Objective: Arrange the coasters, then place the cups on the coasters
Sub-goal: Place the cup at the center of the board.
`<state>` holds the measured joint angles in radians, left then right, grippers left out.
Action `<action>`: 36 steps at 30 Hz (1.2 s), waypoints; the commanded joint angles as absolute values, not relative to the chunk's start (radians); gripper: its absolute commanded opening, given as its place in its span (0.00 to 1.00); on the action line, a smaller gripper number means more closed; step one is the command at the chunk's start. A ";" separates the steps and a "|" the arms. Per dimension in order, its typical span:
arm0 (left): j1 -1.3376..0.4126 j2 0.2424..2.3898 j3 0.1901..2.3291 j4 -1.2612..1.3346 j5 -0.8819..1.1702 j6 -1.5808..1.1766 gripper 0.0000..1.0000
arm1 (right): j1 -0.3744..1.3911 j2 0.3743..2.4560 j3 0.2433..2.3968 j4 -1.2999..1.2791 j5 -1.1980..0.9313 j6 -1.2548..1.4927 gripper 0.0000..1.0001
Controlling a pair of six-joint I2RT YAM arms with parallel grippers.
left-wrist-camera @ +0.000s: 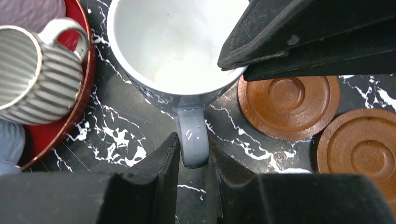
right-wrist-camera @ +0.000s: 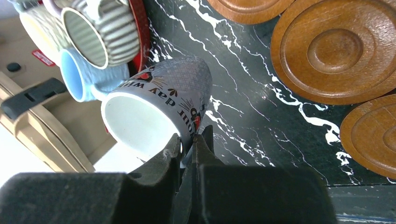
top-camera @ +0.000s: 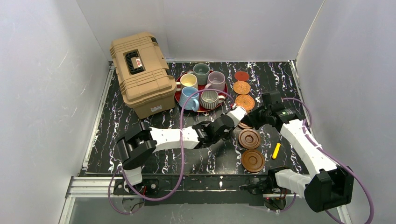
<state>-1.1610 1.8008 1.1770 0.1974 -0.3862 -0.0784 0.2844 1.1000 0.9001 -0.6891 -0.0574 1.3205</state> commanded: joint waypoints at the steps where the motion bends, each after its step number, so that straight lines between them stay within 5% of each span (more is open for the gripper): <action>1: -1.166 1.690 1.113 0.229 -0.409 -0.133 0.00 | 0.261 1.093 0.883 -0.579 0.061 1.213 0.14; 22: -1.166 1.640 0.946 0.210 -0.373 -0.261 0.00 | 0.261 1.095 0.850 -0.595 0.008 0.936 0.31; 36: -1.164 1.530 0.841 0.199 -0.336 -0.264 0.00 | 0.261 1.088 0.659 -0.414 -0.339 0.737 0.51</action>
